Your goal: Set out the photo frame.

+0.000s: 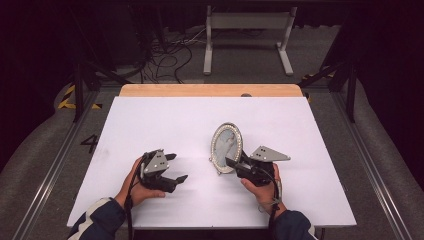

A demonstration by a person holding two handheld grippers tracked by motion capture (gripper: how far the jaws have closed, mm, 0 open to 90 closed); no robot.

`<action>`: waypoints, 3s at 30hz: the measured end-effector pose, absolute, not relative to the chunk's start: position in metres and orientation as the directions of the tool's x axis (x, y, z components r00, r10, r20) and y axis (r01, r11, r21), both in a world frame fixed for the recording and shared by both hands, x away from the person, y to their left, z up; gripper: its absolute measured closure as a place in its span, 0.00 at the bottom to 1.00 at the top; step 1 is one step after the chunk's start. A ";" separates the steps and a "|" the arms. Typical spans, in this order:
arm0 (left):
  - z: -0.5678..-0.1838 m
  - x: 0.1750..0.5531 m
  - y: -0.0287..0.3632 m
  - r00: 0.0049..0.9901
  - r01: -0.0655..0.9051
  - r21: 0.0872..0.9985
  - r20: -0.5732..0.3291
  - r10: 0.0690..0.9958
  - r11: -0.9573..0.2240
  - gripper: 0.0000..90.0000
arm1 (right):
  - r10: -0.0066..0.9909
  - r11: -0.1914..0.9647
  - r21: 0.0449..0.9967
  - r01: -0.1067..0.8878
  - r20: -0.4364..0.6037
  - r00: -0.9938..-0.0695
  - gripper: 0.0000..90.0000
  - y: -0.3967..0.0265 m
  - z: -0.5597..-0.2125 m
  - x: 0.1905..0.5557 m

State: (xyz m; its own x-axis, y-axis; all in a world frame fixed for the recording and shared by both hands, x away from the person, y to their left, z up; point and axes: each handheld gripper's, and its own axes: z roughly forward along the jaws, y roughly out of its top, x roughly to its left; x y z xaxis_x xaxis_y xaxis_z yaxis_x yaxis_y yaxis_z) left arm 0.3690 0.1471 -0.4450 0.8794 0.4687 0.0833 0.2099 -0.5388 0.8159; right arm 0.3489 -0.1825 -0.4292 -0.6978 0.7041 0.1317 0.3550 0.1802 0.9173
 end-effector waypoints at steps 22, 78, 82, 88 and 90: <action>-0.454 0.439 0.079 0.942 0.228 0.819 -0.048 0.333 -0.526 0.19 | 0.653 0.226 0.905 0.361 0.134 -0.746 0.82 -0.190 -0.427 0.361; -0.444 0.421 0.088 0.909 0.214 0.854 0.004 0.417 -0.474 0.49 | 0.746 0.262 0.913 0.314 0.015 -0.666 0.80 -0.191 -0.424 0.350; -0.444 0.424 0.086 0.899 0.232 0.864 -0.015 0.438 -0.446 0.45 | 0.750 0.248 0.919 0.305 0.017 -0.661 0.79 -0.192 -0.423 0.345; -0.443 0.426 0.089 0.897 0.240 0.864 -0.022 0.441 -0.444 0.58 | 0.758 0.234 0.926 0.297 0.017 -0.652 0.86 -0.194 -0.421 0.343; -0.443 0.426 0.090 0.894 0.241 0.861 -0.018 0.448 -0.447 0.61 | 0.757 0.234 0.925 0.299 0.020 -0.653 0.86 -0.195 -0.421 0.344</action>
